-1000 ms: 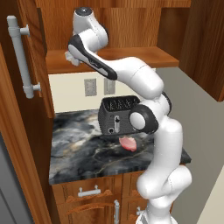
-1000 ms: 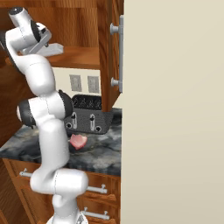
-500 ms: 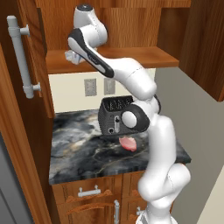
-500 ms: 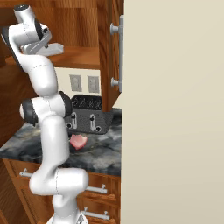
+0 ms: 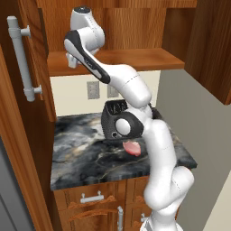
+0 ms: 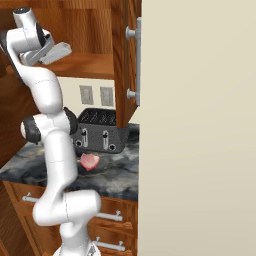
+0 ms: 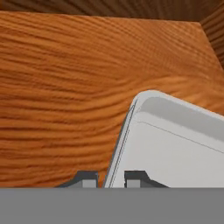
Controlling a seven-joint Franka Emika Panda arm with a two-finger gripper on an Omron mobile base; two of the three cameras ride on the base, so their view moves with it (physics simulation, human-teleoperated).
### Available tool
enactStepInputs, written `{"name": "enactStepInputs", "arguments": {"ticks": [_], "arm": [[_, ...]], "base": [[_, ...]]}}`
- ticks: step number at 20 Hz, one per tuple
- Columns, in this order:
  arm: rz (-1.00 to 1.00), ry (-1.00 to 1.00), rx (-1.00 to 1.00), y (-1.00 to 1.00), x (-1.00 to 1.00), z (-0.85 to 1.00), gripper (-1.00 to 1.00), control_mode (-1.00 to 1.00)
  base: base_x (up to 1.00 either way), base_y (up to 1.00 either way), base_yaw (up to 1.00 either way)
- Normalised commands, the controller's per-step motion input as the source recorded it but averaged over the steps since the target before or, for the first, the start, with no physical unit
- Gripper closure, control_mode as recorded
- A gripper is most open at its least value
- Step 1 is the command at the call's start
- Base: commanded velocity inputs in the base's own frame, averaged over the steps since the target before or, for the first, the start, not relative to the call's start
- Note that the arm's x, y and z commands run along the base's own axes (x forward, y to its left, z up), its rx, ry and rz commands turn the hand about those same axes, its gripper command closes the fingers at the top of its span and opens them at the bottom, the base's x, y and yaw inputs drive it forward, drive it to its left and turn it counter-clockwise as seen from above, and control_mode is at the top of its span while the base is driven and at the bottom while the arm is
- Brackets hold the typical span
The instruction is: Retrieve the tupperware from the cabinet, then place the raw meat into the tupperware to avoid contamination.
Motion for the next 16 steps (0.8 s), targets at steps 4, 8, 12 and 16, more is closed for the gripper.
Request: {"name": "enactStepInputs", "arguments": {"ticks": [4, 8, 12, 16], "arm": [[0.05, 0.14, 0.0, 0.27, 0.04, -0.05, 1.0, -1.0], [0.0, 0.06, 0.0, 0.13, 0.01, -0.01, 1.0, -1.0], [0.0, 0.0, 0.0, 0.0, 0.0, 0.0, 1.0, -1.0], [0.0, -0.07, 0.0, 0.01, 0.0, 0.0, 1.0, -1.0]], "base": [[0.0, 0.0, 0.0], [0.0, 0.0, 0.0], [0.0, 0.0, 0.0], [0.0, 0.0, 0.0]]}}
